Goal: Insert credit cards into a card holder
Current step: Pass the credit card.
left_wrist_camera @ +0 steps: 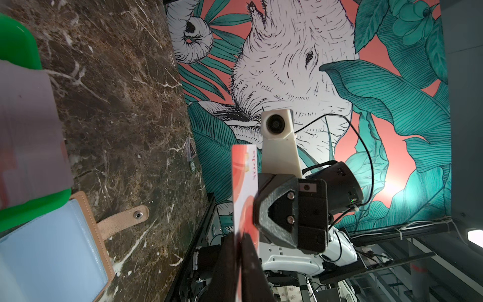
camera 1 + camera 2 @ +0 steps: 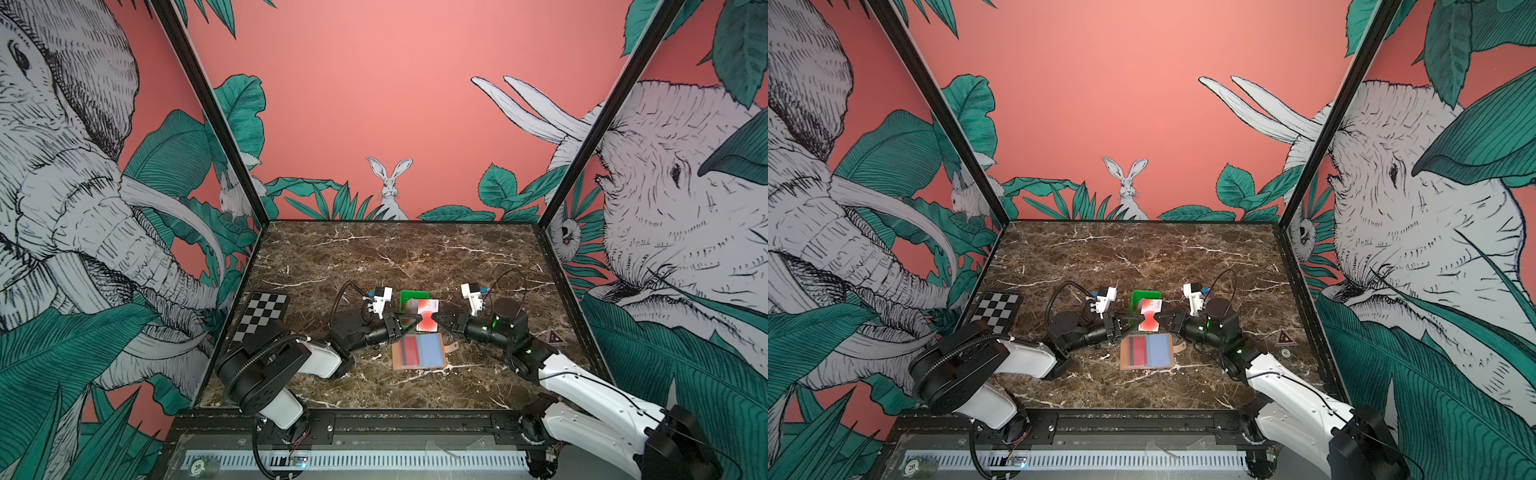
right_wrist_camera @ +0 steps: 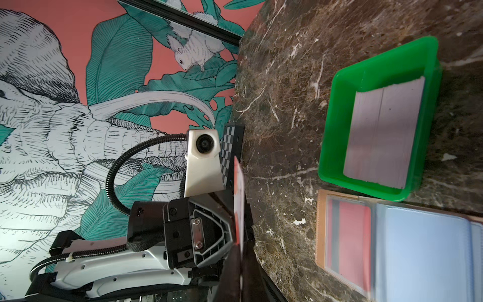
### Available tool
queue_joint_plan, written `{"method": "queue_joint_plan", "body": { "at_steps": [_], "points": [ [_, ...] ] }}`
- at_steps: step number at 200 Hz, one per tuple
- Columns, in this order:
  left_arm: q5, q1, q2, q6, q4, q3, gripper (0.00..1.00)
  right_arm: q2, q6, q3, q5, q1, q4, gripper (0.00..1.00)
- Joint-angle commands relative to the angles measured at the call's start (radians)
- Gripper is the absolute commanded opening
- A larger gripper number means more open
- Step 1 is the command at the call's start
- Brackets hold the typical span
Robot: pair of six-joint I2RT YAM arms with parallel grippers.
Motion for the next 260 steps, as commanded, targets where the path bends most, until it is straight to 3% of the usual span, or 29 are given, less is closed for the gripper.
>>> {"method": "queue_joint_plan", "body": {
  "at_steps": [1,42,87,122,147,163,187,213,260],
  "points": [
    [0.049,0.01,-0.041,-0.034,0.04,0.036,0.12,-0.025,0.016,0.006,-0.032,0.002,0.058,0.0],
    [0.149,0.052,-0.08,-0.071,0.043,0.047,0.16,-0.054,0.019,0.004,-0.082,0.0,0.037,0.0],
    [0.181,0.059,-0.117,-0.05,-0.024,0.053,0.16,-0.069,0.023,0.003,-0.104,-0.003,0.035,0.0],
    [0.193,0.068,-0.127,-0.048,-0.038,0.053,0.11,-0.057,0.018,0.006,-0.121,-0.005,0.027,0.0],
    [0.2,0.068,-0.147,-0.02,-0.083,0.046,0.01,-0.039,0.014,0.016,-0.134,-0.005,0.022,0.0],
    [0.192,0.069,-0.163,0.0,-0.103,0.037,0.0,-0.035,-0.009,0.032,-0.138,-0.005,-0.024,0.09],
    [0.153,0.069,-0.217,0.074,-0.25,0.007,0.0,-0.054,-0.068,0.038,-0.066,-0.003,-0.17,0.2],
    [0.066,0.068,-0.301,0.182,-0.484,-0.033,0.0,-0.08,-0.135,0.028,0.032,0.005,-0.334,0.25],
    [-0.095,0.019,-0.357,0.191,-0.567,-0.104,0.0,-0.067,-0.268,0.041,0.234,0.054,-0.617,0.27]
  ]
}}
